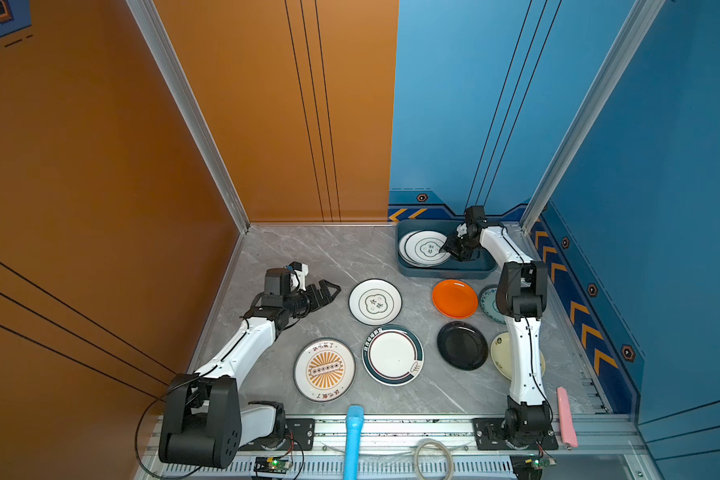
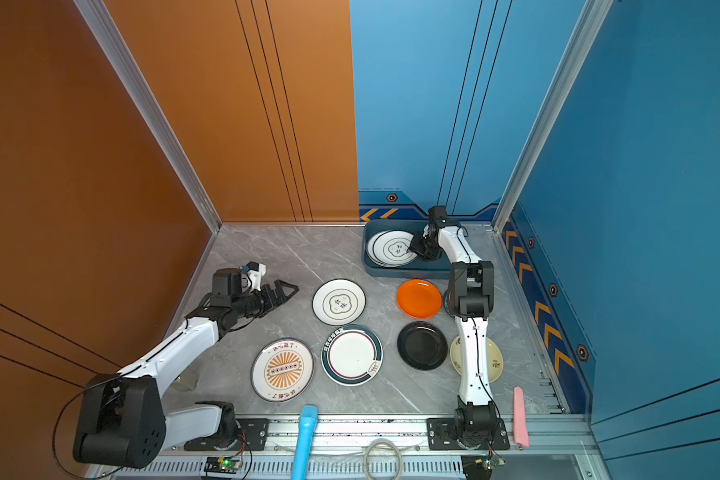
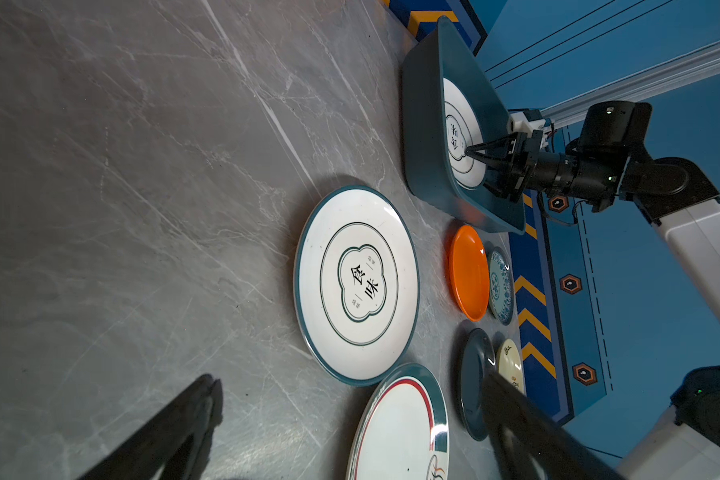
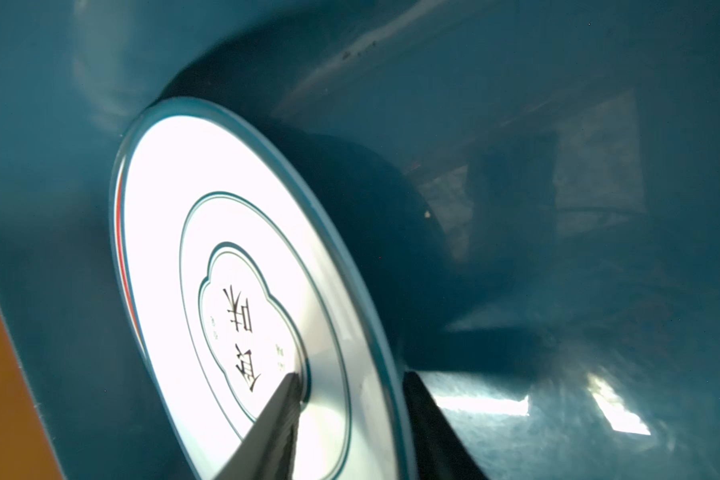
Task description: Place the plates into the plastic bin on the countertop
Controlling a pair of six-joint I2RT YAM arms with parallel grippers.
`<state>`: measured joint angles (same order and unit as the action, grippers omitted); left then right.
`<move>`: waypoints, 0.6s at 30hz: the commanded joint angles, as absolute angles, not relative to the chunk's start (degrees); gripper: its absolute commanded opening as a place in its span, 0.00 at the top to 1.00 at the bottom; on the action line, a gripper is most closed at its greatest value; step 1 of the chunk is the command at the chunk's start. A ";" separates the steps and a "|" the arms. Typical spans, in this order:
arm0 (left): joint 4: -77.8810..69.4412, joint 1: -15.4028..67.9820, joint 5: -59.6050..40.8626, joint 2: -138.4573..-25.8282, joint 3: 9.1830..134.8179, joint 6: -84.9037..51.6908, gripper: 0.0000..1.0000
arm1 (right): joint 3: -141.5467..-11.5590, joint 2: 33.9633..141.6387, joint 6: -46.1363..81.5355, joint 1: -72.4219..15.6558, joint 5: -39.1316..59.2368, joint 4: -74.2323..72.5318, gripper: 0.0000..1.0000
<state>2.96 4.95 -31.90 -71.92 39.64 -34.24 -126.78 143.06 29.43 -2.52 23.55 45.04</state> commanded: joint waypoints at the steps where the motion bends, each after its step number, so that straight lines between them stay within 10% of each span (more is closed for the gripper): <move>1: 3.63 6.41 -30.37 -71.72 38.69 -33.24 0.01 | -128.40 144.84 28.39 -3.15 21.60 48.22 0.53; 18: 2.65 12.63 -28.04 -74.06 39.27 -33.99 0.04 | -129.99 144.48 26.46 -3.55 24.16 49.49 0.34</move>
